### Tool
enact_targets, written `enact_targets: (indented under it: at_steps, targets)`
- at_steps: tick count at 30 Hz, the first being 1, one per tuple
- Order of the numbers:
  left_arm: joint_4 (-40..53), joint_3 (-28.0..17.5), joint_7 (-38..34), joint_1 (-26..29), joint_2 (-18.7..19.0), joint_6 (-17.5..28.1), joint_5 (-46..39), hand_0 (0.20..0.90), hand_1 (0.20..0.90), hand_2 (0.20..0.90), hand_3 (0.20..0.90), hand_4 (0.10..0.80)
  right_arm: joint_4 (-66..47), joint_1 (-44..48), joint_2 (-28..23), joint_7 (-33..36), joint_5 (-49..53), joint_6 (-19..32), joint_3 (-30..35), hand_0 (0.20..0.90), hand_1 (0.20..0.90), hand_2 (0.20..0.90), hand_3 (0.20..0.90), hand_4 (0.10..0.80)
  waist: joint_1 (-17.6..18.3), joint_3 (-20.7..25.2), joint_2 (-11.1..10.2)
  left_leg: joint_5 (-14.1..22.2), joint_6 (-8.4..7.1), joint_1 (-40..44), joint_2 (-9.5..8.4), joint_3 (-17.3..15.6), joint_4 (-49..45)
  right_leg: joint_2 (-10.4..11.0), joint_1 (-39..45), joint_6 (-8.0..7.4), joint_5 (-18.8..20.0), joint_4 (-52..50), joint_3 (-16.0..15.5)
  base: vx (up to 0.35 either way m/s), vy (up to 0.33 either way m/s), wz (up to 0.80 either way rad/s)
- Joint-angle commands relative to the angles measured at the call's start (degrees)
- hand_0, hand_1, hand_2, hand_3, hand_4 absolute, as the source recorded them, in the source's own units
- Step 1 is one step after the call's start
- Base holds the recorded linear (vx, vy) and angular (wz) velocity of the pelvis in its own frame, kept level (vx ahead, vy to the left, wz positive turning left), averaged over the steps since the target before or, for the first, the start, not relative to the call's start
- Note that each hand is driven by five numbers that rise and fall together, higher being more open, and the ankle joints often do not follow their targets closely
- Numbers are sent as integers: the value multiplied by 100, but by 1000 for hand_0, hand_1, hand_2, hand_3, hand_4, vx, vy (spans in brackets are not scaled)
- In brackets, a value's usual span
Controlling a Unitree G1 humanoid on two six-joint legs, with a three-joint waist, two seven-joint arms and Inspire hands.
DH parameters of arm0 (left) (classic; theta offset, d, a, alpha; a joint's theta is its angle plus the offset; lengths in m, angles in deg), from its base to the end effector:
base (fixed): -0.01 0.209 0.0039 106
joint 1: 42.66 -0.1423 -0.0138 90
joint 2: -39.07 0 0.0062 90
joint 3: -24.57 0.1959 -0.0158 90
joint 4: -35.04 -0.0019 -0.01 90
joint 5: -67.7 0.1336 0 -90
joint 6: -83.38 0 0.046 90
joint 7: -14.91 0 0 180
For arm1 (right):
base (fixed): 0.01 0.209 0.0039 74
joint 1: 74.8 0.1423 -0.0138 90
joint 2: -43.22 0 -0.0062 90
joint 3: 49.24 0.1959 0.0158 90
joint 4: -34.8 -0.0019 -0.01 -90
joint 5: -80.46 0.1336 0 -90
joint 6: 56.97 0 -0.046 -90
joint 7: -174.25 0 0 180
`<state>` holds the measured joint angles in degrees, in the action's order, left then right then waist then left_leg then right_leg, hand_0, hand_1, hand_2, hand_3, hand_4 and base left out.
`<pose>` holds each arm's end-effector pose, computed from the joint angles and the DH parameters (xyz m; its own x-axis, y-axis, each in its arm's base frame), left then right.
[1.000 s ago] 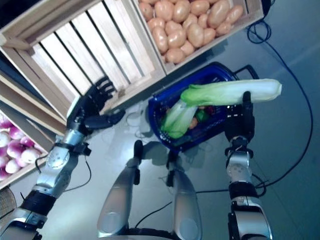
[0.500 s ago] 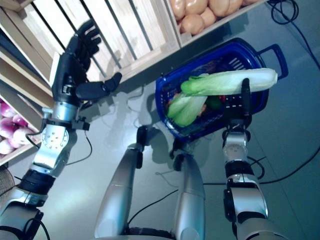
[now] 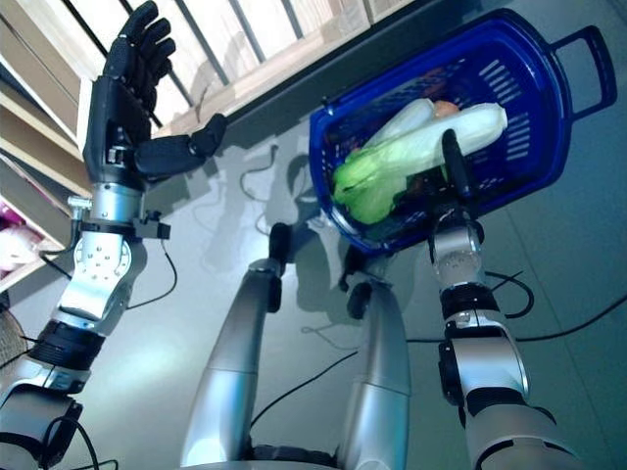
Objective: Put vegetables into the basket
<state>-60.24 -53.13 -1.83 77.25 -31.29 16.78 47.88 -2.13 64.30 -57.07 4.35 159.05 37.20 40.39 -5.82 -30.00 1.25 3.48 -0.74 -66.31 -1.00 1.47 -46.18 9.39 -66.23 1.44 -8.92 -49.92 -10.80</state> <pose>0.2752 0.2044 0.1710 0.7182 -0.0659 0.6927 -0.0585 0.9863 0.1544 0.3456 -0.2452 0.1314 0.9447 -0.3034 -0.1248 0.2713 0.5087 0.8170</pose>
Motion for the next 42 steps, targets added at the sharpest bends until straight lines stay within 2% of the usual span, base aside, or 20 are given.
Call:
enact_targets:
  at_steps: [1, 2, 8, 12, 14, 15, 16, 20, 21, 24, 26, 28, 30, 33, 34, 35, 39, 42]
  targets:
    - [916, -446, -140, 158, -194, 573, 288, 900, 900, 900, 900, 800, -266, -125, -270, 320, 53, -119, -4, 300, 300, 300, 300, 400, -73, 20, 316, 302, -24, -118, -187, -161, -54, -108, 92, -188, 162, -333, 82, 0, 0, 0]
    - [948, -425, -136, 104, -210, 582, 238, 900, 900, 900, 900, 800, -183, -119, -270, 627, 202, -170, 43, 900, 900, 900, 900, 800, -80, 20, 346, 300, -25, -175, -188, -180, -103, -113, 28, -186, 154, -399, 86, 0, 0, 0]
    - [1093, -345, 268, 55, -167, 569, 33, 900, 900, 900, 900, 800, -202, -104, -182, 1246, 426, 276, 173, 900, 900, 900, 900, 800, -85, 20, 393, 356, -17, -222, -144, -218, -352, -55, -12, -216, 196, -574, 34, -28, -30, 6]
    - [1208, -334, 748, -3, -124, 604, -260, 900, 900, 900, 900, 800, -270, -139, -165, 1253, 751, 623, 284, 900, 900, 900, 900, 800, -64, 20, 392, 245, -37, -46, -18, -300, -234, -38, 217, -156, 329, -345, -54, -57, -3, 2]
    - [1179, -262, 1051, -70, -122, 542, -316, 900, 900, 900, 900, 800, -244, -260, -105, 1200, 837, 711, 364, 900, 900, 900, 900, 800, -27, 20, 376, 246, -60, 272, 78, -390, -104, -67, 579, -163, 331, -131, -76, 32, -3, 0]
    - [1167, -230, 1105, -85, -113, 565, -340, 900, 900, 900, 900, 800, -223, -289, -99, 1177, 886, 757, 372, 900, 900, 900, 900, 800, -17, 20, 371, 343, -99, 422, 79, -373, -93, -97, 728, -219, 254, -103, -24, 0, 0, 0]
    - [1202, -196, 1231, -64, -97, 548, -408, 900, 900, 900, 900, 800, -232, -321, -85, 1130, 926, 821, 402, 900, 900, 900, 900, 800, -9, 20, 358, 198, -72, 500, 129, -432, 25, -97, 825, -162, 361, 55, -78, 0, 0, 0]
    - [1296, -164, 1643, -138, 67, 534, -789, 900, 900, 900, 900, 800, -378, -573, -40, 1061, 881, 993, 472, 900, 900, 900, 900, 800, 36, 20, 241, 84, -137, 1347, 200, -496, 589, -185, 1667, -183, 426, 745, -44, -13, 25, 2]
    - [1322, -170, 1922, -226, 123, 451, -973, 900, 900, 900, 900, 800, -464, -735, 3, 1036, 895, 1051, 498, 900, 900, 900, 900, 800, 39, 20, 172, -3, -165, 1952, 193, -539, 1050, -210, 2256, -222, 486, 1248, -76, 14, 44, 1]
    - [1320, -129, 2005, -298, 198, 338, -1091, 900, 900, 900, 900, 800, -590, -995, 120, 921, 865, 1148, 531, 900, 900, 900, 900, 800, 24, 21, 73, -115, -167, 2666, 124, -567, 1571, -195, 3018, -278, 580, 1844, -191, 23, 28, -4]
    - [1229, -94, 2069, -433, 214, 250, -929, 900, 900, 900, 900, 800, -743, -1330, 259, 566, 823, 1007, 514, 900, 900, 900, 900, 800, 33, 175, -11, -220, -188, 3177, 87, -568, 2058, -255, 3619, -295, 647, 2411, -302, 80, 53, -16]
    - [1179, -32, 2123, -606, 225, 199, -889, 900, 900, 900, 900, 800, -981, -1698, 361, 441, 498, 1012, 379, 900, 900, 900, 900, 800, 62, 346, -64, -314, -194, 3484, 87, -575, 2385, -361, 4013, -255, 708, 2831, -346, 62, 65, -22]
    - [1135, -16, 2278, -730, 205, -161, -885, 900, 900, 900, 900, 800, -1319, -2154, 416, 363, 14, 1029, 256, 900, 900, 900, 900, 800, 127, 529, -121, -428, -164, 3863, 113, -609, 2841, -467, 4383, -236, 781, 3272, -356, 5, 81, -10]
    - [999, 32, 2364, -1033, 129, -240, -1015, 900, 900, 900, 900, 800, -1735, -2903, 486, 284, -810, 1088, 118, 900, 900, 900, 900, 800, 235, 742, -158, -618, -168, 4357, 194, -662, 3374, -517, 4790, -302, 919, 3696, -343, 38, 81, -17]
    - [918, 64, 2472, -1289, -28, -249, -964, 900, 900, 900, 900, 800, -1889, -3366, 518, 213, -1433, 1091, 38, 900, 900, 900, 900, 800, 303, 909, -177, -729, -163, 4679, 227, -691, 3720, -538, 5068, -344, 1021, 3997, -314, 75, 89, -28]
    - [903, 74, 2534, -1360, -79, -291, -885, 900, 900, 900, 900, 800, -1910, -3486, 522, 182, -1620, 1081, 28, 900, 900, 900, 900, 800, 317, 952, -179, -761, -164, 4771, 234, -696, 3817, -536, 5151, -357, 1051, 4078, -316, 128, 94, -25]
    - [289, 299, 3089, -1977, -471, -639, -703, 900, 900, 900, 900, 800, -1776, -4469, 618, -195, -2902, 790, -102, 900, 900, 900, 900, 800, 505, 1505, -286, -924, -172, 5619, 341, -832, 4582, -540, 5948, -479, 1340, 4883, -291, 172, 41, -16]
    - [-134, 534, 3250, -2148, -545, -758, -419, 900, 900, 900, 900, 800, -1554, -4728, 653, -383, -3267, 509, -185, 900, 900, 900, 900, 800, 593, 1757, -309, -982, -179, 5863, 386, -927, 4829, -527, 6125, -539, 1461, 5121, -253, 111, 33, -10]
